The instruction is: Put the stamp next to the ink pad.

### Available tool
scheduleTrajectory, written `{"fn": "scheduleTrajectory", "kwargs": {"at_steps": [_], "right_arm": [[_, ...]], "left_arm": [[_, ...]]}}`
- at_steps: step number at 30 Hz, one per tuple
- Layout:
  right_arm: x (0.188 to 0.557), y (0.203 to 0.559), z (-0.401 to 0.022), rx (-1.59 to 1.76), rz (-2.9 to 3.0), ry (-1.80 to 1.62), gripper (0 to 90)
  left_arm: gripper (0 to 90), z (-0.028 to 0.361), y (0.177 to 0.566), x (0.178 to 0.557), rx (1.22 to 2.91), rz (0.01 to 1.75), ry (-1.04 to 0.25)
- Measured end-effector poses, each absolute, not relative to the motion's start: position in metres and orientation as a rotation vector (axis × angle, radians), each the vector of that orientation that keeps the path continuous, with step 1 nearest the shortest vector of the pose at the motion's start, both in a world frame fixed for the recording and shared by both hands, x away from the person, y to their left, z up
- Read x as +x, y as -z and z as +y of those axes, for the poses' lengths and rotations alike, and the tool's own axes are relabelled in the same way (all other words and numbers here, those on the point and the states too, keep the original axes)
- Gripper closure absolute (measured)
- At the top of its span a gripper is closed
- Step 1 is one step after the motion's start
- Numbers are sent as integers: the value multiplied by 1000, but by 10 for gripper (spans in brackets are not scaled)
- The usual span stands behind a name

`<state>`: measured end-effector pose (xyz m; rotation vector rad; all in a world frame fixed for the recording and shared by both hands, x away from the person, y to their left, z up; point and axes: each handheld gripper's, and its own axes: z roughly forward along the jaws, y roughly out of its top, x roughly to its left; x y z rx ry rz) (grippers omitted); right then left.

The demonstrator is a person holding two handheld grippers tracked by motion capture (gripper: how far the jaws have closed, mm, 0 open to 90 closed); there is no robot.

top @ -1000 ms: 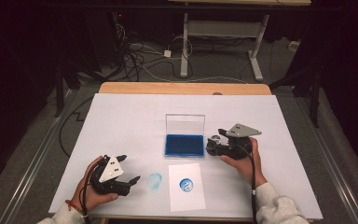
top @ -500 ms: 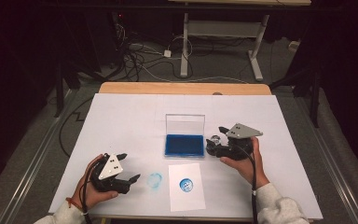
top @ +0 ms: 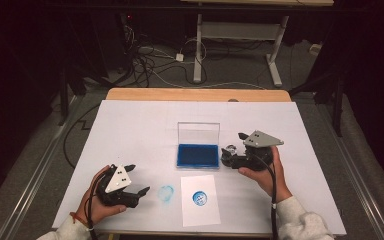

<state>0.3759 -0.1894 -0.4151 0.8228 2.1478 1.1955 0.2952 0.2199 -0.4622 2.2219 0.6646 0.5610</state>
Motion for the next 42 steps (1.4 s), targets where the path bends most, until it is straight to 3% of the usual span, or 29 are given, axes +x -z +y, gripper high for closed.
{"fn": "scheduleTrajectory", "kwargs": {"at_steps": [42], "right_arm": [[323,391,-189,636,2115,-1138,203]], "left_arm": [[160,214,462,294,2245,656,-582]]}}
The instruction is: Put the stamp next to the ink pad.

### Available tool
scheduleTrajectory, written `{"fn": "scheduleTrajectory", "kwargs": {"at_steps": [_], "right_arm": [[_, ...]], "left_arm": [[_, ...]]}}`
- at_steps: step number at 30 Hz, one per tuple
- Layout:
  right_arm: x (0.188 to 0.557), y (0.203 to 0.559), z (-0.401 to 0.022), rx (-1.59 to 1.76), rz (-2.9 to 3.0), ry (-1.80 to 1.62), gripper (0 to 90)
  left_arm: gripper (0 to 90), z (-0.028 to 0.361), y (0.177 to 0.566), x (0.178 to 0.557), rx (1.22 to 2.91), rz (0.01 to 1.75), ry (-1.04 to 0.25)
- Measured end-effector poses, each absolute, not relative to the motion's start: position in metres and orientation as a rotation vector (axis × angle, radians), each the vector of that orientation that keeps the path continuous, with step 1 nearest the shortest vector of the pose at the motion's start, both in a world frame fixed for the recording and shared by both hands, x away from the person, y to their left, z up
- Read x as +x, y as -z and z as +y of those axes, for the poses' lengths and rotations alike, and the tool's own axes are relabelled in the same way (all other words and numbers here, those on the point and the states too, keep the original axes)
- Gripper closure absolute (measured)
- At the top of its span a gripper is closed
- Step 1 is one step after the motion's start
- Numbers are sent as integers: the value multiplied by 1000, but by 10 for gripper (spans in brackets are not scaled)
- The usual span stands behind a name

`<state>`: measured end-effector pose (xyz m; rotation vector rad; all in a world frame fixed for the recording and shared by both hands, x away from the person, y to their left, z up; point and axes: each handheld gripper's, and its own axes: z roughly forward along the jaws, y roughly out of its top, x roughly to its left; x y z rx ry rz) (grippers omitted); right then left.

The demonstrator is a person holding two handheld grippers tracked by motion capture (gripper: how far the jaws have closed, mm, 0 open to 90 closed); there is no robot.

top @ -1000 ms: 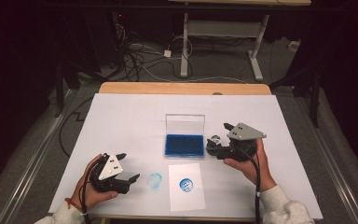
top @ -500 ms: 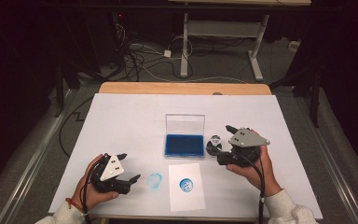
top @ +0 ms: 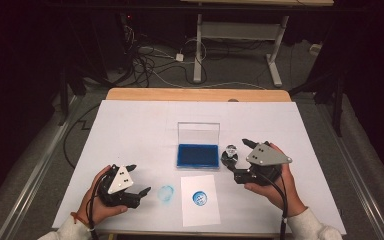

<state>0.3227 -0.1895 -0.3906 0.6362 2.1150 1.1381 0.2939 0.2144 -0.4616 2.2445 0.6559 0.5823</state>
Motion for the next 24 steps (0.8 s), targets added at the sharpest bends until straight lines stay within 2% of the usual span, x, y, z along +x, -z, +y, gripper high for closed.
{"fn": "scheduleTrajectory", "kwargs": {"at_steps": [24], "right_arm": [[298,399,-208,568,2066,-1192,206]], "left_arm": [[160,213,463,294,2260,653,-581]]}}
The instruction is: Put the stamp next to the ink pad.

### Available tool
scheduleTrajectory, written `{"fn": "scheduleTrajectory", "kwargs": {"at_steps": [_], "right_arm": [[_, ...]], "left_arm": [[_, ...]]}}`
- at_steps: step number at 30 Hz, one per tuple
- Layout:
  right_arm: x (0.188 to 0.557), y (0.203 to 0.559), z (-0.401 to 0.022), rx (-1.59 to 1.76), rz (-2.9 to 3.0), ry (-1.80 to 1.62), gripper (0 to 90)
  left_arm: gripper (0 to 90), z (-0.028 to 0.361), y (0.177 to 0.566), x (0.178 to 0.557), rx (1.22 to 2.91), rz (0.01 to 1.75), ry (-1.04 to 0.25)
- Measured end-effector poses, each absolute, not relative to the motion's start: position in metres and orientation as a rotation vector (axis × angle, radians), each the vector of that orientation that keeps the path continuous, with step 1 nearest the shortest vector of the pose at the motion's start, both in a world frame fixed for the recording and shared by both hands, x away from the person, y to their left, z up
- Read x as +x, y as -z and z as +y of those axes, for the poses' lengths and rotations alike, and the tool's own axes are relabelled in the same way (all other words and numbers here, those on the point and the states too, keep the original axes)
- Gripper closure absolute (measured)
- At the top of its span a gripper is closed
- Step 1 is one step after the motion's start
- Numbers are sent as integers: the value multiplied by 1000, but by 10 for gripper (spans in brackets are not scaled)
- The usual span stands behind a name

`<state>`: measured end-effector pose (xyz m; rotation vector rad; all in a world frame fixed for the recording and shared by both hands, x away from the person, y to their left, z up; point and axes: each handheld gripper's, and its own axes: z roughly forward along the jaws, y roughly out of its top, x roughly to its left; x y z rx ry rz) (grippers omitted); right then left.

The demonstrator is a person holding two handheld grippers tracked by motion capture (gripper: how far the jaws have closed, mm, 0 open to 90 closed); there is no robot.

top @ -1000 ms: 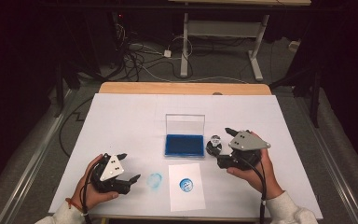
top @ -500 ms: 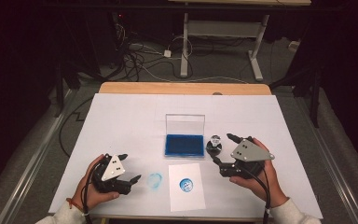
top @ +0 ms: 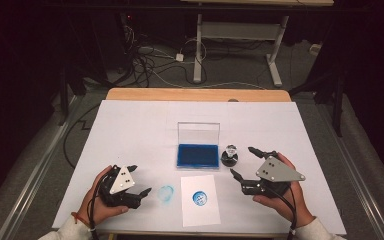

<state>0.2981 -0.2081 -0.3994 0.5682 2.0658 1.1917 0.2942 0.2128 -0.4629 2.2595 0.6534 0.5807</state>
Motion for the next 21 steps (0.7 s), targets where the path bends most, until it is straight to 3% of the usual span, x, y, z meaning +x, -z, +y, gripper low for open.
{"fn": "scheduleTrajectory", "kwargs": {"at_steps": [21], "right_arm": [[290,411,-230,626,2054,-1167,208]], "left_arm": [[160,212,462,294,2265,645,-592]]}}
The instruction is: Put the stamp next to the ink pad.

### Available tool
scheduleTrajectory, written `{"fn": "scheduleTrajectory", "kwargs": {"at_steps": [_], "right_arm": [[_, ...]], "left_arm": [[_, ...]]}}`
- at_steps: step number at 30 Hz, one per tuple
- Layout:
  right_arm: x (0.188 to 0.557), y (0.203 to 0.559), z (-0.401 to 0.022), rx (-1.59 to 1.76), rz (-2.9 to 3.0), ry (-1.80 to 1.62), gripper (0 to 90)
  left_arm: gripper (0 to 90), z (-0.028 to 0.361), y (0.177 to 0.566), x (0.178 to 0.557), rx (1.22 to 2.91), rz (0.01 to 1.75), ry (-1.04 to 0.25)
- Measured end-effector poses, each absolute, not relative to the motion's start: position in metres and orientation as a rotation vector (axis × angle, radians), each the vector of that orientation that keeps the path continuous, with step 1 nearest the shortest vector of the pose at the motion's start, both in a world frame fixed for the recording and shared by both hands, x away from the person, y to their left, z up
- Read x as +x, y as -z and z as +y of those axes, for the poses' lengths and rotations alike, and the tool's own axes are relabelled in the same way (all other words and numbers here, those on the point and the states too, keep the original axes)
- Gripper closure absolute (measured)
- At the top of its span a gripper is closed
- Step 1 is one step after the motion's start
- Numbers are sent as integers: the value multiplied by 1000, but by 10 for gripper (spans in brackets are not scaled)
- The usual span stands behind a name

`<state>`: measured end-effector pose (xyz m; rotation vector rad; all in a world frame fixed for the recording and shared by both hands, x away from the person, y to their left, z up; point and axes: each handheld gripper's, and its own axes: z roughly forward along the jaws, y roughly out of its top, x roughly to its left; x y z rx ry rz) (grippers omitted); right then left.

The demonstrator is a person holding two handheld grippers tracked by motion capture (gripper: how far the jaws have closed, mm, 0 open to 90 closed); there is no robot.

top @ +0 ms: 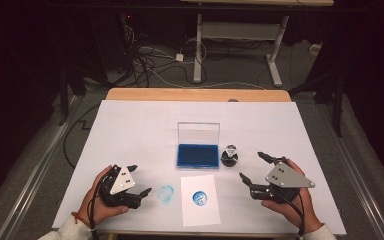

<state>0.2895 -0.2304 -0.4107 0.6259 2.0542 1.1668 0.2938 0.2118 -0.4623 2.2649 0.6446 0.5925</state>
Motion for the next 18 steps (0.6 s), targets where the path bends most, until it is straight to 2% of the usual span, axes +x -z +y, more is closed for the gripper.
{"fn": "scheduleTrajectory", "kwargs": {"at_steps": [18], "right_arm": [[285,425,-253,657,2037,-1142,208]], "left_arm": [[160,211,462,295,2265,639,-589]]}}
